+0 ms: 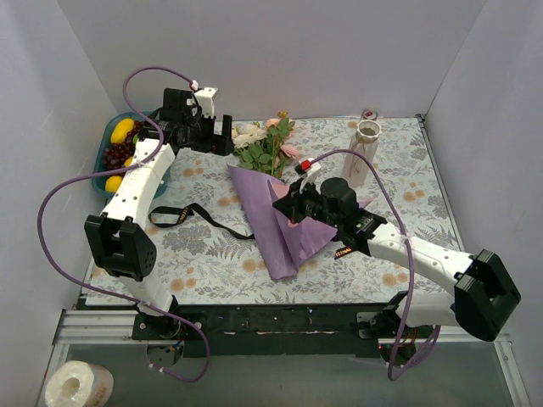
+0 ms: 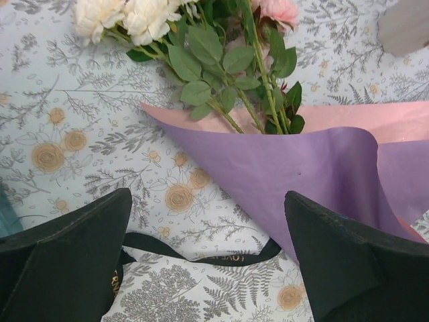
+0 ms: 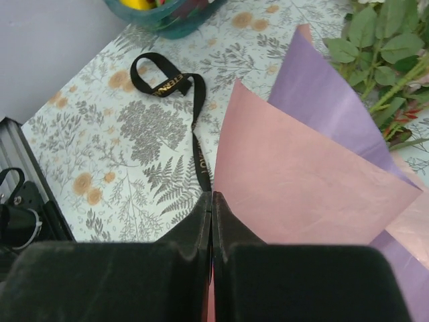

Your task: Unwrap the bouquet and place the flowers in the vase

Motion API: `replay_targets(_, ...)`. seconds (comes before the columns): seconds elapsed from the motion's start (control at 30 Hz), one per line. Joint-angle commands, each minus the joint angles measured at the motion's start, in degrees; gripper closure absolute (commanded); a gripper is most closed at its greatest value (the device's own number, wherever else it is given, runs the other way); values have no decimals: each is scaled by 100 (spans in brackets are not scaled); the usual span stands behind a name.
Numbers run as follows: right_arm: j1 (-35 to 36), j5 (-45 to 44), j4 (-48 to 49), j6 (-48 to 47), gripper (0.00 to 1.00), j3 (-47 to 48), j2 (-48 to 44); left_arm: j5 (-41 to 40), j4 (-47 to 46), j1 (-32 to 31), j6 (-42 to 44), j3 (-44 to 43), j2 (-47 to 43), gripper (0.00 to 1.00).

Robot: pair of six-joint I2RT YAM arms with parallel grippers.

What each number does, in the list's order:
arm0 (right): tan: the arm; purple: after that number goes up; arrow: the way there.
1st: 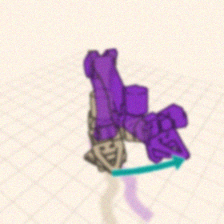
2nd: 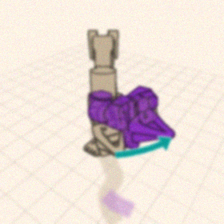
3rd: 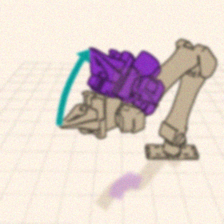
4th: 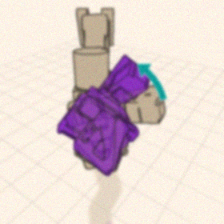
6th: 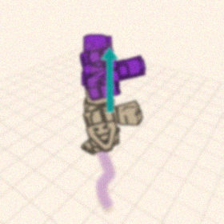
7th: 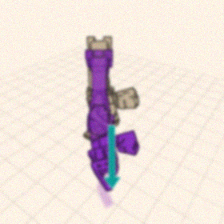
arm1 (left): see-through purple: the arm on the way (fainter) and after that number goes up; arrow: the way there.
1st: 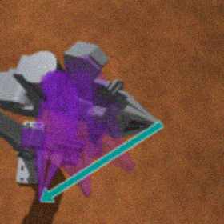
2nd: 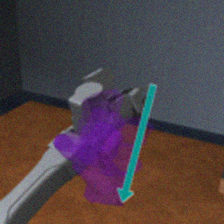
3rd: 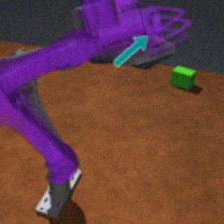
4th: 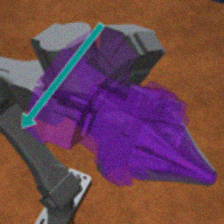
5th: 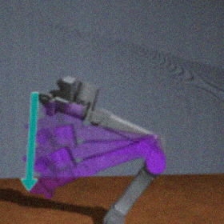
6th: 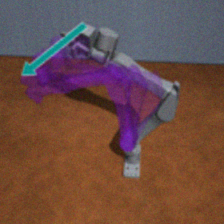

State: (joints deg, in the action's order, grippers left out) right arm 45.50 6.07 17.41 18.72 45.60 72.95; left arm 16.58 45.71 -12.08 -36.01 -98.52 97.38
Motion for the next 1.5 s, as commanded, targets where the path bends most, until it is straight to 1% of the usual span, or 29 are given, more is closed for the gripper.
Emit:
replay_targets(0.0, 415, -325, -290, -483, 99, 387, -395, -207, 157, 56, -99, -422, -422, 2)
replay_targets(0.1, 819, -439, -571, -728, 99, 642, -553, -313, 210, 56, -126, -554, -448, 2)
replay_targets(0.2, 1399, -571, -844, -1009, 99, 985, -650, -357, 315, 56, -161, -677, -457, 2)
replay_targets(0.23, 1705, -789, -992, -1080, 99, 1107, -633, -392, 315, 56, -169, -686, -457, 2)
replay_targets(0.27, 1839, -922, -1081, -1116, 99, 1317, -598, -410, 315, 56, -187, -703, -475, 2)
replay_targets(0.3, 2075, -966, -1160, -1151, 99, 1441, -493, -419, 315, 56, -196, -704, -475, 2)
replay_targets(0.37, 2296, -1168, -1336, -1178, 99, 1643, -387, -454, 306, 56, -213, -704, -501, 2)
replay_targets(0.47, 2841, -1721, -1424, -1274, 99, 1846, -80, -462, 385, 65, -187, -730, -492, 2)
replay_targets(0.5, 3007, -1758, -1451, -1266, 99, 1908, 121, -471, 377, 74, -187, -695, -527, 2)
replay_targets(0.57, 3123, -1758, -1460, -1222, 99, 2031, 324, -480, 359, 117, -187, -668, -597, 2)
replay_targets(0.63, 3246, -1679, -1433, -1195, 99, 2233, 667, -559, 412, 153, -161, -834, -624, 2)
replay_targets(0.73, 3308, -1600, -1529, -1151, 84, 2584, 1212, -752, 587, 284, -91, -1211, -624, 2)
replay_targets(0.77, 3308, -1565, -1565, -1125, 76, 2689, 1352, -813, 684, 302, -73, -1292, -624, 2)
replay_targets(0.8, 3308, -1538, -1600, -1116, 73, 2786, 1632, -892, 728, 320, -29, -1371, -633, 2)
replay_targets(0.83, 3308, -1486, -1670, -1099, 69, 3013, 1783, -911, 755, 337, 41, -1424, -676, 2)
replay_targets(0.87, 3308, -1398, -1714, -1073, 57, 3146, 1932, -911, 807, 381, 76, -1468, -703, 2)
replay_targets(0.9, 3308, -1345, -1732, -1037, 54, 3295, 2238, -911, 816, 408, 103, -1468, -738, 2)
replay_targets(0.93, 3317, -1310, -1967, -1028, 53, 3697, 2389, -937, 816, 416, 120, -1468, -773, 2)
replay_targets(1.03, 3343, -1196, -2188, -1064, 52, 4306, 2934, -972, 869, 478, 156, -1468, -817, 2)
replay_targets(1.07, 3343, -1126, -2259, -1072, 52, 4751, 3058, -981, 895, 478, 156, -1477, -826, 2)
replay_targets(1.1, 3343, -1090, -2416, -1090, 52, 4965, 3311, -998, 904, 487, 164, -1503, -826, 2)
replay_targets(1.17, 3343, -915, -2540, -1099, 53, 5456, 3524, -1095, 939, 522, 164, -1547, -818, 2)
replay_targets(1.23, 3343, -774, -2576, -1090, 54, 5582, 3656, -1200, 983, 557, 173, -1687, -800, 2)
replay_targets(1.3, 3387, -642, -2515, -1090, 49, 5538, 3622, -1393, 1088, 583, 173, -1871, -739, 2)
replay_targets(1.33, 3396, -642, -2497, -1107, 45, 5503, 3604, -1464, 1132, 610, 156, -1933, -721, 2)
replay_targets(1.37, 3404, -433, -2471, -1116, 35, 5468, 3578, -1551, 1185, 636, 130, -1986, -703, 2)
replay_targets(1.4, 3422, -396, -2470, -1134, 28, 5459, 3534, -1578, 1194, 662, 60, -2004, -695, 2)
replay_targets(1.43, 3422, -378, -2497, -1134, 18, 5503, 3533, -1587, 1194, 758, 24, -2048, -694, 2)
replay_targets(1.47, 3422, -274, -2549, -1142, 11, 5590, 3551, -1588, 1212, 838, -28, -2074, -712, 2)
